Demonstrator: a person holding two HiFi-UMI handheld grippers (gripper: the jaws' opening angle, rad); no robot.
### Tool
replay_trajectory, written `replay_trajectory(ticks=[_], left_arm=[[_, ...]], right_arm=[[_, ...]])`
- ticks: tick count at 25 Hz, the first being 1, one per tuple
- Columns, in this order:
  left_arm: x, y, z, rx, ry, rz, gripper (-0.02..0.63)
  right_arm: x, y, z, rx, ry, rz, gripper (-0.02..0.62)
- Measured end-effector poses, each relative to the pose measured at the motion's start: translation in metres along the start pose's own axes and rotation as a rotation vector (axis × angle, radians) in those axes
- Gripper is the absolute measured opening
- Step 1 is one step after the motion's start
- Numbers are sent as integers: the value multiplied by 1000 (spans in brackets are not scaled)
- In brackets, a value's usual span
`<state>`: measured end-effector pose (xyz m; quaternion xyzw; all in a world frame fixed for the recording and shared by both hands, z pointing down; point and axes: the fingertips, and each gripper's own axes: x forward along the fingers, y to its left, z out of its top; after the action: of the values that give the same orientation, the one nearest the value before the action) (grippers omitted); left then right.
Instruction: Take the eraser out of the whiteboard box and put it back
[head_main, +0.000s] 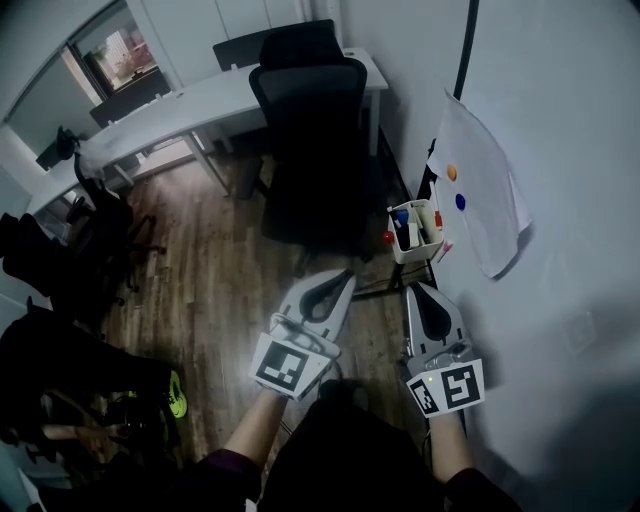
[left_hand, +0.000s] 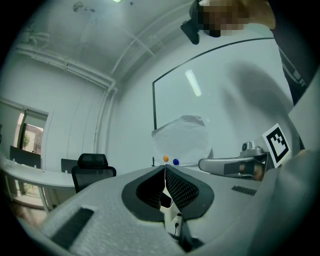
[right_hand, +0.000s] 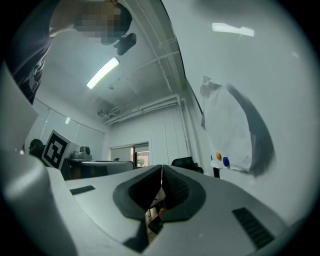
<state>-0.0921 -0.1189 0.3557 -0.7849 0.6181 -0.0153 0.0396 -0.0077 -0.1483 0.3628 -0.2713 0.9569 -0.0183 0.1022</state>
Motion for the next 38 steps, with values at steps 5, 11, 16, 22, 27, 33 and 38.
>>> replay_trajectory(ticks=[5,11,16,22,27,33,38], left_arm=[[19,8,-10,7,4,-16,6],[51,19,-22,-9,7,-82,6],[83,31,-33,-22,12,-162,6],[116,44,-41,-40,8,-276,6],[132,48,-53,-80,31,-357,6],[145,41,-76,-87,56,-415,6],[146,34,-80,-84,67,-415,6]], right_arm=[[13,-14,-11,6,7,-16,3],[34,-34,-23,-1,18,-70,3],[52,-53,-32,-8,35,-141,3],[69,-76,-43,-18,65,-260,3],[74,-86,-58,-19,101,-353,3],[70,-97,-81,3,151,-406,3],[65,-100,-81,7,153,-402,3]])
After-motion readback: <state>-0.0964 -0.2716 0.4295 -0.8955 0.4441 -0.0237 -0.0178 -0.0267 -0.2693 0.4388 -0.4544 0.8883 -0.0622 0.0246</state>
